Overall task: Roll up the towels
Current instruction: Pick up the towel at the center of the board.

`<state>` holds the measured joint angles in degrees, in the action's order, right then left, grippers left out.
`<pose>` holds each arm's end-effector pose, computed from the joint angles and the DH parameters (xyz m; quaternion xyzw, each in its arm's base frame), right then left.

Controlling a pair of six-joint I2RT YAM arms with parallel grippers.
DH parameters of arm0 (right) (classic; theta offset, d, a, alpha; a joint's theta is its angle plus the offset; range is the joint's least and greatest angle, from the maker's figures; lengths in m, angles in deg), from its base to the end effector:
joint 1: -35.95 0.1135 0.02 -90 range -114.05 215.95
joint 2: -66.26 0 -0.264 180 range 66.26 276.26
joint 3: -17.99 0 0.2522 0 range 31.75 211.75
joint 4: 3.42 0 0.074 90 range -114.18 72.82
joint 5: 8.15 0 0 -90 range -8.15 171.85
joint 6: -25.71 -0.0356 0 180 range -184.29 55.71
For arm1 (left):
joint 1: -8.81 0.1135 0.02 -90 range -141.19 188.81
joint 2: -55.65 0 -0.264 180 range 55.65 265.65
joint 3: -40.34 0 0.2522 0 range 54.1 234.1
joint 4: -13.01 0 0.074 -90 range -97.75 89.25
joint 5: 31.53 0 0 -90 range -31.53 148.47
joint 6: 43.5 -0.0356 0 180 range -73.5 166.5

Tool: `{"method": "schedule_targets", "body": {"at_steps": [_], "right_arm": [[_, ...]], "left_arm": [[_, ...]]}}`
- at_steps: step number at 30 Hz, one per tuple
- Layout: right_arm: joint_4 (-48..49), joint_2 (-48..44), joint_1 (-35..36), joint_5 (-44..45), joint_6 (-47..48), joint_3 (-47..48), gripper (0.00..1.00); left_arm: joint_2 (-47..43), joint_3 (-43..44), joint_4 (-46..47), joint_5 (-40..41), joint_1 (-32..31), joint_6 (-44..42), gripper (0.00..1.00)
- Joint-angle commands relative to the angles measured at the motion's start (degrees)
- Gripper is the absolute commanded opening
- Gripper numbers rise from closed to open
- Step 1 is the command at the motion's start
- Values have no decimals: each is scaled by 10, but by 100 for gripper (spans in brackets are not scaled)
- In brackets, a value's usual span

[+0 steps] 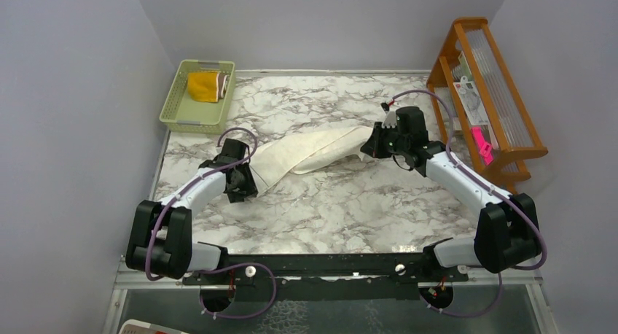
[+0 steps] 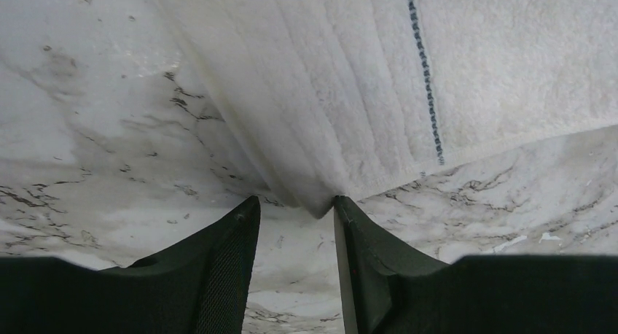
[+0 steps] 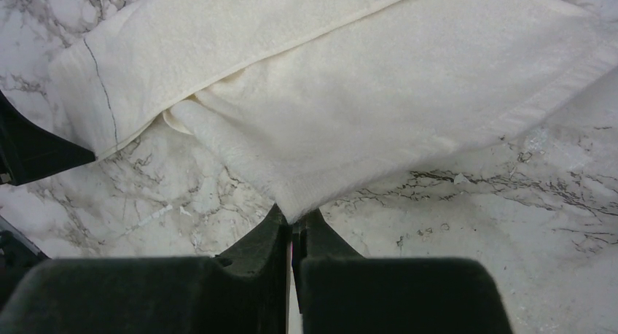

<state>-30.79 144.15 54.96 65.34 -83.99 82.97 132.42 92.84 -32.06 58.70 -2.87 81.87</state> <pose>0.2737 0.1050 0.2454 -0.0550 0.8983 0.2608 0.3494 0.2235 -0.0461 0.1643 -0.2023 0.9628 -0.0698 0.1652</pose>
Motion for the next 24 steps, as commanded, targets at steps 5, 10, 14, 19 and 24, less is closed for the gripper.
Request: {"method": "schedule_targets", "body": {"at_steps": [5, 10, 14, 19, 24], "right_arm": [[13, -4, -5, -20, -1, -6, 1], [13, -1, -5, -17, 0, -8, 1], [13, 1, -4, -17, 0, -8, 1], [14, 7, -5, -18, 0, -9, 1], [13, 7, -5, -17, 0, -9, 1]], "left_arm": [[-14, 0, 16, -11, -27, 22, 43], [-13, 39, -12, -4, -27, 11, 43], [-2, 54, -22, -3, -27, 3, 41], [12, 49, -23, 6, -27, -2, 37], [20, 27, -17, 10, -27, 0, 33]]}}
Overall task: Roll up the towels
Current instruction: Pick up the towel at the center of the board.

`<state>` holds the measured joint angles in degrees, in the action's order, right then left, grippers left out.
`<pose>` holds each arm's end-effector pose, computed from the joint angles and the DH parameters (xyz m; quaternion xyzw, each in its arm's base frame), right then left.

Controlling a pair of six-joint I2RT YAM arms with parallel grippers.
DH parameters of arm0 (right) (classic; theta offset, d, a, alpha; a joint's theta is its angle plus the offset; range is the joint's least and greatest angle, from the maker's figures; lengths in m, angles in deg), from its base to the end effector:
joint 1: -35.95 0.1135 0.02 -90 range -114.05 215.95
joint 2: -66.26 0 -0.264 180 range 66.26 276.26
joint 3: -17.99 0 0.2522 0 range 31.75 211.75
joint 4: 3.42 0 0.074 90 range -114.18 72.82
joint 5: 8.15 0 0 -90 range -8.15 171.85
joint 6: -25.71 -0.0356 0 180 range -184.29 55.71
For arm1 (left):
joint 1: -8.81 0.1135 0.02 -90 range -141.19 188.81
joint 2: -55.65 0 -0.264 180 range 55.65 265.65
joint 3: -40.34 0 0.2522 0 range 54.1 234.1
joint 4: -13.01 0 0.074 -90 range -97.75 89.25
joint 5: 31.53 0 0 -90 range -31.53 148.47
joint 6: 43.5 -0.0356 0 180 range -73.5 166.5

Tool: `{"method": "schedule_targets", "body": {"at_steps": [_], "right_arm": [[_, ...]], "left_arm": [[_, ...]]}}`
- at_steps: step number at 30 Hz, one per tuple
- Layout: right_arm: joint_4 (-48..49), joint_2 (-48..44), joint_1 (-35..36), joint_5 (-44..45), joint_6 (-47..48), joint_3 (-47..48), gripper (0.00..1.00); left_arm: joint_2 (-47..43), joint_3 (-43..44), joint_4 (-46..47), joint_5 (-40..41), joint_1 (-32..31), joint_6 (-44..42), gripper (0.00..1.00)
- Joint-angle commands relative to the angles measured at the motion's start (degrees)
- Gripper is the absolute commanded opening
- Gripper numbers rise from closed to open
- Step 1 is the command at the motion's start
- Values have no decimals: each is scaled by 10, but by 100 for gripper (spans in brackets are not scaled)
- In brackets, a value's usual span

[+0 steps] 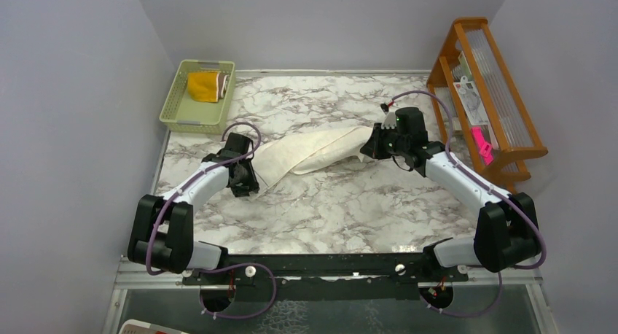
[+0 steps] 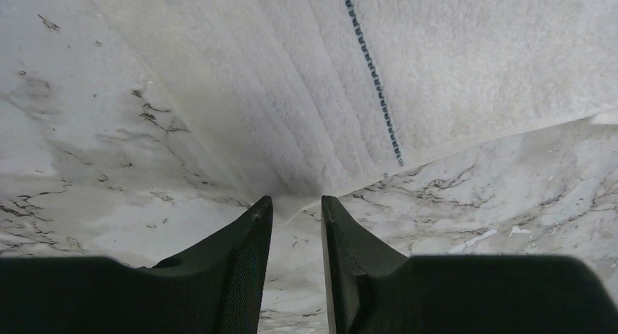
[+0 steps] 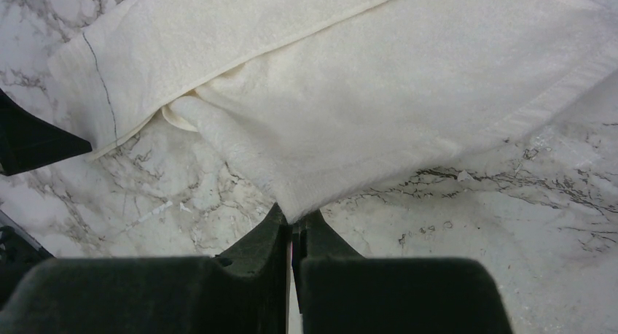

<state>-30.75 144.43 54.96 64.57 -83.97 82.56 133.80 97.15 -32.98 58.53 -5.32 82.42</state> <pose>0.2732 0.1053 0.2418 -0.0571 0.8997 0.2649 0.3421 0.2356 -0.0593 0.1790 -0.1854 0.9628 -0.0827 0.1783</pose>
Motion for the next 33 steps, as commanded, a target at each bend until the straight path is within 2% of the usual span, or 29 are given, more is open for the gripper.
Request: {"method": "schedule_targets", "body": {"at_steps": [1, 10, 16, 21, 23, 25, 28, 33], "right_arm": [[13, 4, -5, -10, 0, -6, 1], [14, 5, -5, -10, 0, -6, 1], [14, 6, -5, -10, 1, -7, 1], [13, 6, -5, -9, 3, -7, 1], [12, 5, -5, -7, 3, -6, 1], [10, 5, -5, -4, 4, -5, 1], [8, 3, -5, -3, 5, -2, 1], [-5, -4, -5, -1, 2, 33, 1]], "left_arm": [[6, -19, -6, 12, -3, -5, 33], [30, -32, 9, 14, -3, -8, 31], [40, -11, 13, 13, -2, -18, 19], [42, 23, -6, 17, -1, -31, 15], [41, 47, -24, 21, 3, -40, 11], [37, 81, -46, 25, 13, -56, 1], [30, 153, -75, 17, 52, -87, 0], [39, 299, -91, -39, 145, -120, 0]]}}
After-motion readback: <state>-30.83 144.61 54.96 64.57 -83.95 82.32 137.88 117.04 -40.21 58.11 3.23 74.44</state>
